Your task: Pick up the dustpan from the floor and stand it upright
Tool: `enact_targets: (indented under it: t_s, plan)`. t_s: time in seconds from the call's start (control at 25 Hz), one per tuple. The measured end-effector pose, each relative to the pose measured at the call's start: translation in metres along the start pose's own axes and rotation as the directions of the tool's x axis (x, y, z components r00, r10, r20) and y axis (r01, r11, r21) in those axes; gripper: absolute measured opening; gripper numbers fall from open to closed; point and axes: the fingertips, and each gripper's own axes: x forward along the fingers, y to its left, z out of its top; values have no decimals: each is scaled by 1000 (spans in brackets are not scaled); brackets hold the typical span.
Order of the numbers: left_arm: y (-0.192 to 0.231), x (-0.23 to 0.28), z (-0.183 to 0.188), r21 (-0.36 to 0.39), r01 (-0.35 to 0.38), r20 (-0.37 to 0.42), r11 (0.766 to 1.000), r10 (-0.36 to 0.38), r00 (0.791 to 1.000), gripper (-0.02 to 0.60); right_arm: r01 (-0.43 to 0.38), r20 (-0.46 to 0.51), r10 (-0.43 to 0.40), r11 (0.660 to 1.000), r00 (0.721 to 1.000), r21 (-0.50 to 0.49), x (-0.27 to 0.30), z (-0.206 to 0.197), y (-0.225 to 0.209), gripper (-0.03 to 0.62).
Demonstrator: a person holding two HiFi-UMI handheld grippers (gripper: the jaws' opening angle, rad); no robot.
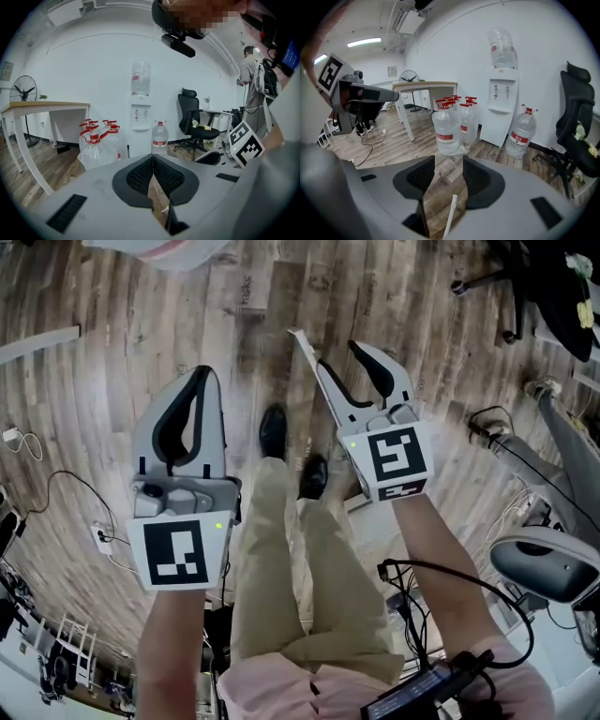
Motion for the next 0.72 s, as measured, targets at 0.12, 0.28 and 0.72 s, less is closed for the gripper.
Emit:
enact_targets:
  t_s: [0.12, 0.28, 0.72]
  plan:
    - [7, 17, -20, -1, 15, -3, 1000, -15, 1000, 14, -9, -27, 9, 1000, 1000, -10, 25, -23, 1, 187]
    - [13, 35, -50, 13, 29, -12, 1000, -28, 1000, 14, -6, -60, 6, 1000, 998, -5, 54, -55, -4, 189]
    - [19, 57, -118, 32, 48, -50, 998, -46, 998, 14, -37, -136, 32, 999, 990, -34, 110, -127, 3, 198]
